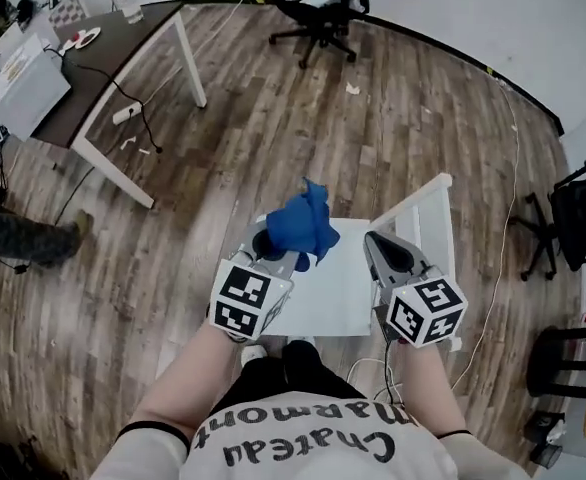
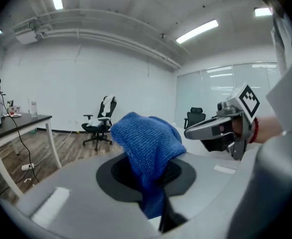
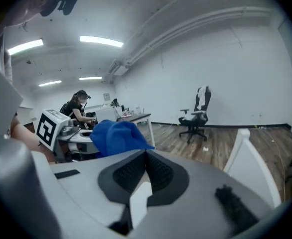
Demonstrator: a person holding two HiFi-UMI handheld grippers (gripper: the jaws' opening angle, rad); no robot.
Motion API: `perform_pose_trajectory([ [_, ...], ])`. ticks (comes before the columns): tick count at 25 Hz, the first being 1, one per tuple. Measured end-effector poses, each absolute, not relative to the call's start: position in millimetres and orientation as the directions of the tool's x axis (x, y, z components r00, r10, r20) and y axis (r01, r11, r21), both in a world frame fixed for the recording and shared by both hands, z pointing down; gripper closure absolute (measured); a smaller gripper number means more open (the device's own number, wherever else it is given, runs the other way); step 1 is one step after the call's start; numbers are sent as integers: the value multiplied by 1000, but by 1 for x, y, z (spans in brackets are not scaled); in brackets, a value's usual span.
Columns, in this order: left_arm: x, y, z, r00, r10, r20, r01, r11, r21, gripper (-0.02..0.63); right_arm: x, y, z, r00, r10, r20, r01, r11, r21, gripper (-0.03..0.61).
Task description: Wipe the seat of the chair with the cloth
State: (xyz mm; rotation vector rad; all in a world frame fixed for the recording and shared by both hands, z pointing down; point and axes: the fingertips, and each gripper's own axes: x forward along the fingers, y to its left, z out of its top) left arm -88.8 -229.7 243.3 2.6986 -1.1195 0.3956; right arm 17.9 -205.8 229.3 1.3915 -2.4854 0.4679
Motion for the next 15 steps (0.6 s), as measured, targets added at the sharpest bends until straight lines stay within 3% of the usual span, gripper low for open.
perform_pose_trajectory([
  [8, -123, -204, 89, 725, -679, 116, -685, -728, 24, 548, -31, -204, 59, -542, -835, 92, -839, 544, -12, 565],
  [15, -157, -170, 18, 759, -651, 23, -649, -753, 111, 548, -57, -160, -15, -495, -869, -5, -869, 495, -2, 565],
])
